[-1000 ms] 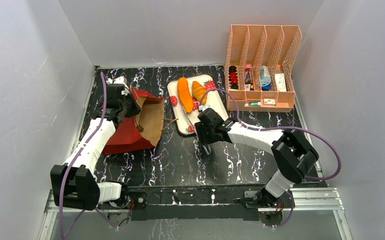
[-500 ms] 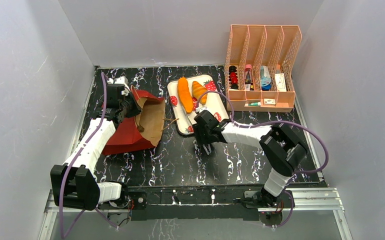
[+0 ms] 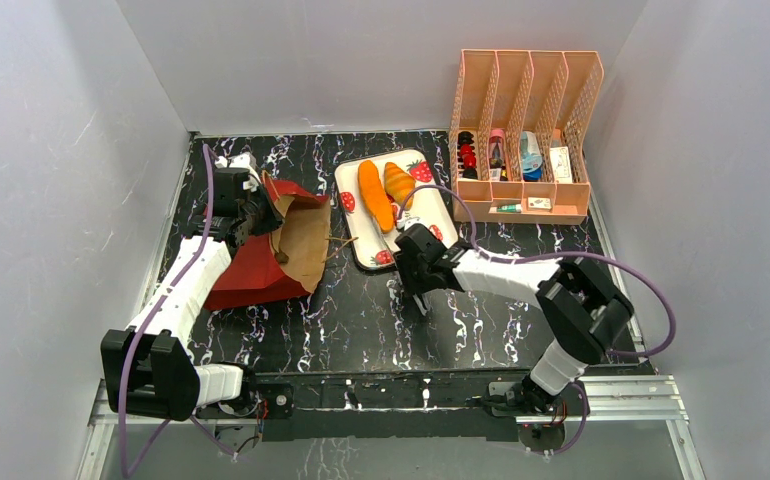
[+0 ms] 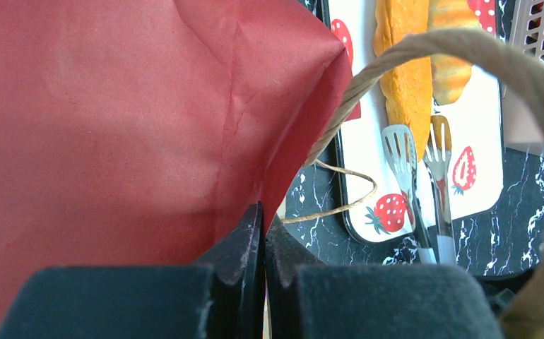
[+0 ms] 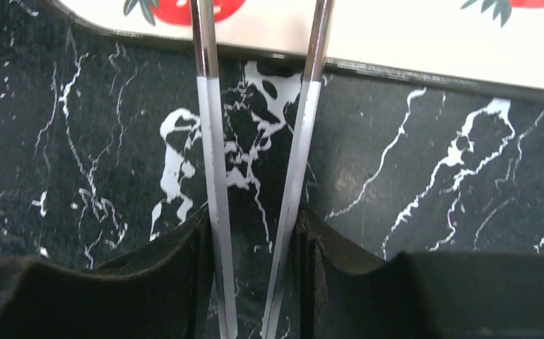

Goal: Take the fake bread out of the paper bag
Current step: Pick up the clamp from the container.

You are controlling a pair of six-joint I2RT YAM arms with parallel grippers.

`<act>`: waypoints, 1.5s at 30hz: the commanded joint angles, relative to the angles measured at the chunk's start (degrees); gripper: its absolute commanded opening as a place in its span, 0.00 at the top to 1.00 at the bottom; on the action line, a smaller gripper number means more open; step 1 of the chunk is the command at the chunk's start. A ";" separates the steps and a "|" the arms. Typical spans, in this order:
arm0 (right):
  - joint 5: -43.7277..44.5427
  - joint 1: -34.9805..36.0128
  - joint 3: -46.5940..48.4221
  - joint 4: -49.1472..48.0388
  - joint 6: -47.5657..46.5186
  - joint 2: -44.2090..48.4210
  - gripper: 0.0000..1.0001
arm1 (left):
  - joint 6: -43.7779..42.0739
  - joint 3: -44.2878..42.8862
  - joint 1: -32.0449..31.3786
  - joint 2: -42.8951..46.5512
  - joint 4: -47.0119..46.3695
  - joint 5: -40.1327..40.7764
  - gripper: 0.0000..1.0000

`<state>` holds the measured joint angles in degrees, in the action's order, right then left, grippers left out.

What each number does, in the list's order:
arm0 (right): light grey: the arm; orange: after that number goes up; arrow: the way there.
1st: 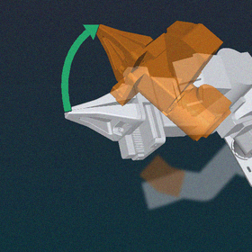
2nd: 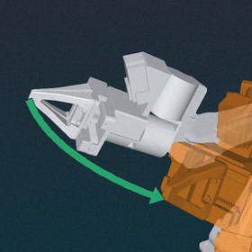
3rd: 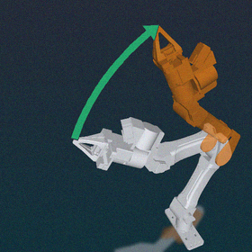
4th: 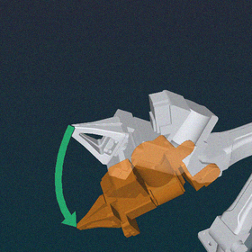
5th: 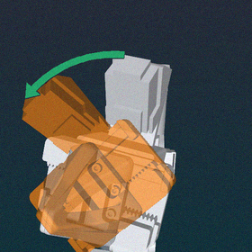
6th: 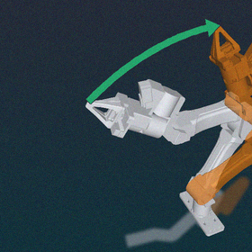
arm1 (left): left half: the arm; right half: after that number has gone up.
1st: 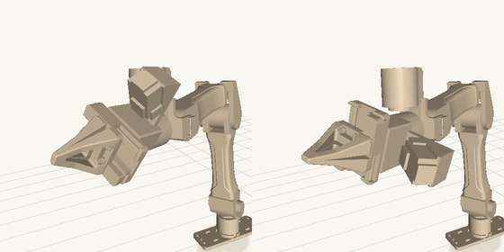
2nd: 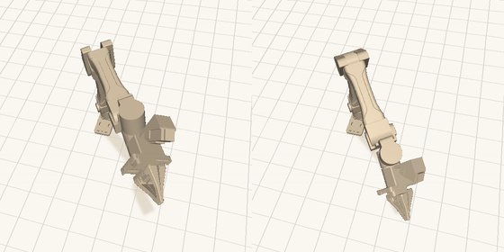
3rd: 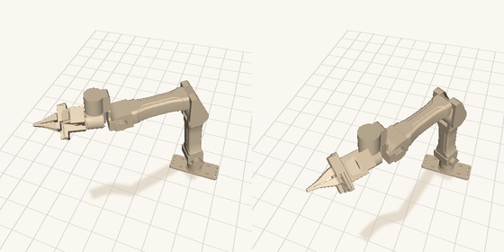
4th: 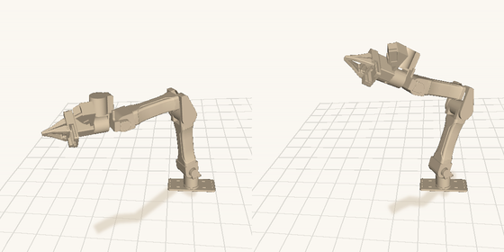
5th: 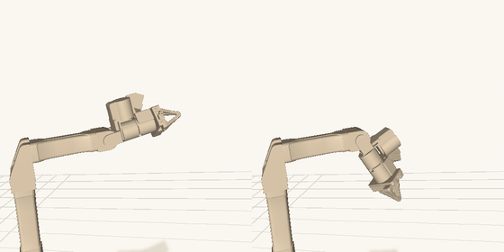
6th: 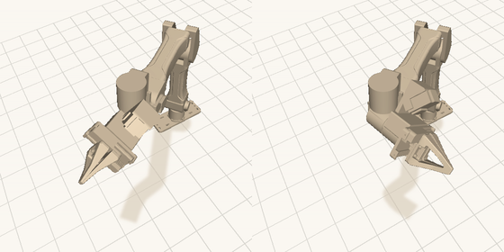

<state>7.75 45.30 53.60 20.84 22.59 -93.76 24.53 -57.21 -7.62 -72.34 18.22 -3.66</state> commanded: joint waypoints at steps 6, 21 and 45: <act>-0.56 0.76 -3.23 0.78 1.04 6.88 0.62 | 0.05 -0.10 -0.01 1.36 -1.00 -1.74 1.00; -1.74 3.38 -6.25 1.70 4.32 10.48 0.60 | 0.12 -0.02 -0.03 3.81 0.41 -1.76 1.00; 9.06 20.52 -3.40 11.54 13.09 21.80 0.74 | -10.89 -2.43 -0.02 1.14 5.33 -9.89 1.00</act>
<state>12.75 64.20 45.74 30.89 34.39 -75.42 16.27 -57.45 -7.62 -71.13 21.54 -10.83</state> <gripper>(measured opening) 0.345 0.009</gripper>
